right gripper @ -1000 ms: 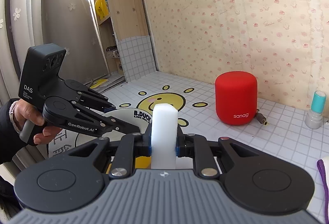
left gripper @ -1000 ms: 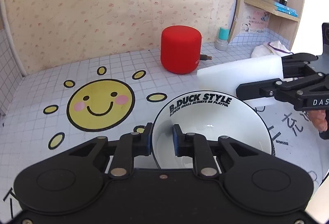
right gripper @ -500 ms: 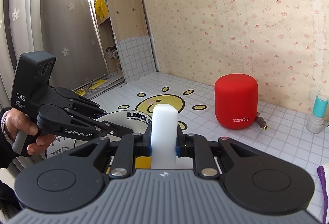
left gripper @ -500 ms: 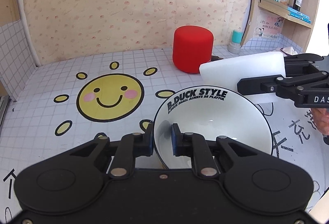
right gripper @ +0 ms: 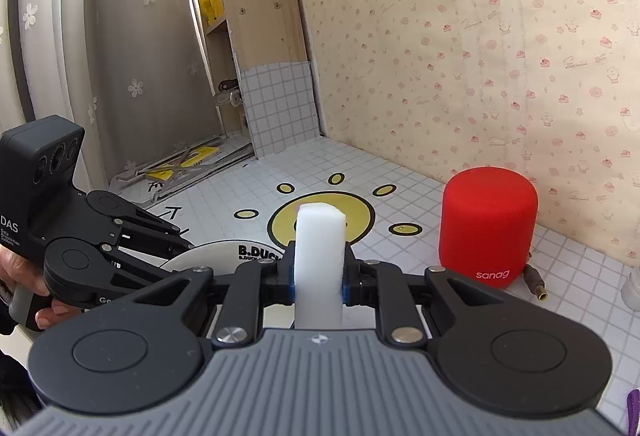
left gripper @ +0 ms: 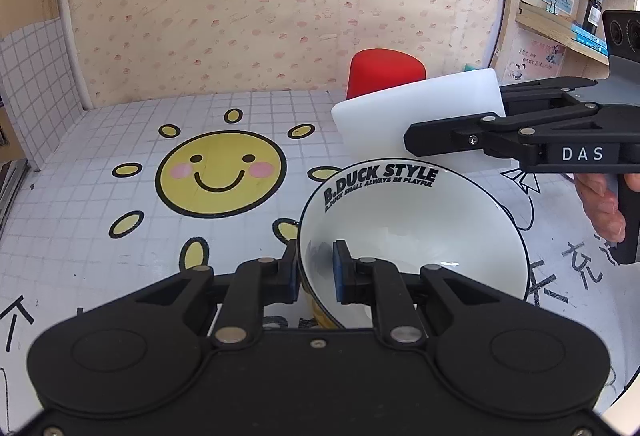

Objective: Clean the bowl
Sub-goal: 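Rub the sponge along the bowl's outer wall with the right gripper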

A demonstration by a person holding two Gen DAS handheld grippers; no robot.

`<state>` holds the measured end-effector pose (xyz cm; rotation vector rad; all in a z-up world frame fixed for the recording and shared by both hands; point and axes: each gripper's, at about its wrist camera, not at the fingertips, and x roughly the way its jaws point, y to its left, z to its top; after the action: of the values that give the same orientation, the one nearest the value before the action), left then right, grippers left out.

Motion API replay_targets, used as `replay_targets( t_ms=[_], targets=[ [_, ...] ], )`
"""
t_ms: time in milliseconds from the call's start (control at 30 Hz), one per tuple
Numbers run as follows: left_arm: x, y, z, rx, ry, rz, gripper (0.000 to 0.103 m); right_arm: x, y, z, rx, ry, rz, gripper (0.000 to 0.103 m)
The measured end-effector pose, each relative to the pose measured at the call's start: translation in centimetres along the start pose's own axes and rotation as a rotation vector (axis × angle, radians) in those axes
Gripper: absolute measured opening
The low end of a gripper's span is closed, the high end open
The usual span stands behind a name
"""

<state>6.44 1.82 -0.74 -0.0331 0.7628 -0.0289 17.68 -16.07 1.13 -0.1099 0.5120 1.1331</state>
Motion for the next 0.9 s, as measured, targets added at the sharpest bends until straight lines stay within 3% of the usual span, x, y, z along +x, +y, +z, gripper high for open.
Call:
replay_targets(
  t_ms=[900],
  targets=[
    [0.0,0.2,0.1,0.021,-0.008,0.009,0.018,-4.6,1.2,-3.1,0.016,-0.016,-0.057,0.021]
  ],
)
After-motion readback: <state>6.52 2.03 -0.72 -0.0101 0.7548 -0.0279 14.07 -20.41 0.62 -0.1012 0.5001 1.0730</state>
